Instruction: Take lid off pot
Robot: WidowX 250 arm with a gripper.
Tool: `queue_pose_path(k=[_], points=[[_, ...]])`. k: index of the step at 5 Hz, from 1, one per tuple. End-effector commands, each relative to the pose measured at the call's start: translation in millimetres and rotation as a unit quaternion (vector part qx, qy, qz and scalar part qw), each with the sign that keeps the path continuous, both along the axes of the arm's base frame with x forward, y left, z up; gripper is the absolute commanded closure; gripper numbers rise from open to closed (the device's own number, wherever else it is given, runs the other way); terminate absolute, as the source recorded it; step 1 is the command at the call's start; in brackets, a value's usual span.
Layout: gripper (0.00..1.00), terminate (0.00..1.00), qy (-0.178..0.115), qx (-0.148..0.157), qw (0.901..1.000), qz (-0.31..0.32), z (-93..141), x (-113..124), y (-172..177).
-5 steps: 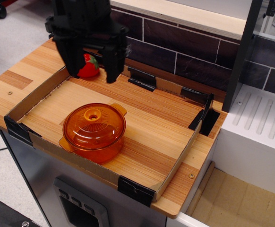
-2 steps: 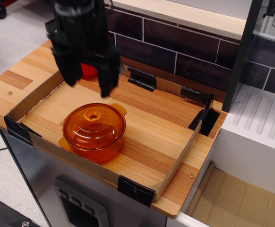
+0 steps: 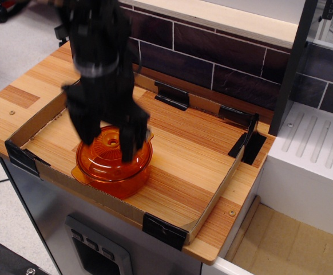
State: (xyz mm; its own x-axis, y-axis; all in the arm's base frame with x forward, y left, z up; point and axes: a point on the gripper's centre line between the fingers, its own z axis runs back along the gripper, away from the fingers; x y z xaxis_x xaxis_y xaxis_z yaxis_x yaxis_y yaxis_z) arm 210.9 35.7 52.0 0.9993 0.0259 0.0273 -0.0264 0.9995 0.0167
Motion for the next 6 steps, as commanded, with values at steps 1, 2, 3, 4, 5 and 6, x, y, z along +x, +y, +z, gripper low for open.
queue_pose_path(k=[1, 2, 3, 4, 5, 6], points=[[0.00, 0.00, -0.027, 0.010, 0.9996, 0.000, -7.1, -1.8, -3.5], [0.00, 0.00, -0.026, 0.006, 0.9996, 0.008, -2.6, 4.7, -2.9], [1.00, 0.00, -0.026, 0.003, 0.9993, 0.026, 4.1, 13.0, 0.3], [1.00, 0.00, -0.030, -0.004, 0.9989, 0.036, 12.6, 21.6, 2.9], [1.00, 0.00, -0.037, -0.007, 0.9984, 0.041, 18.2, 24.7, 3.5], [1.00, 0.00, -0.040, -0.017, 0.9980, 0.046, 36.0, 29.0, 0.5]])
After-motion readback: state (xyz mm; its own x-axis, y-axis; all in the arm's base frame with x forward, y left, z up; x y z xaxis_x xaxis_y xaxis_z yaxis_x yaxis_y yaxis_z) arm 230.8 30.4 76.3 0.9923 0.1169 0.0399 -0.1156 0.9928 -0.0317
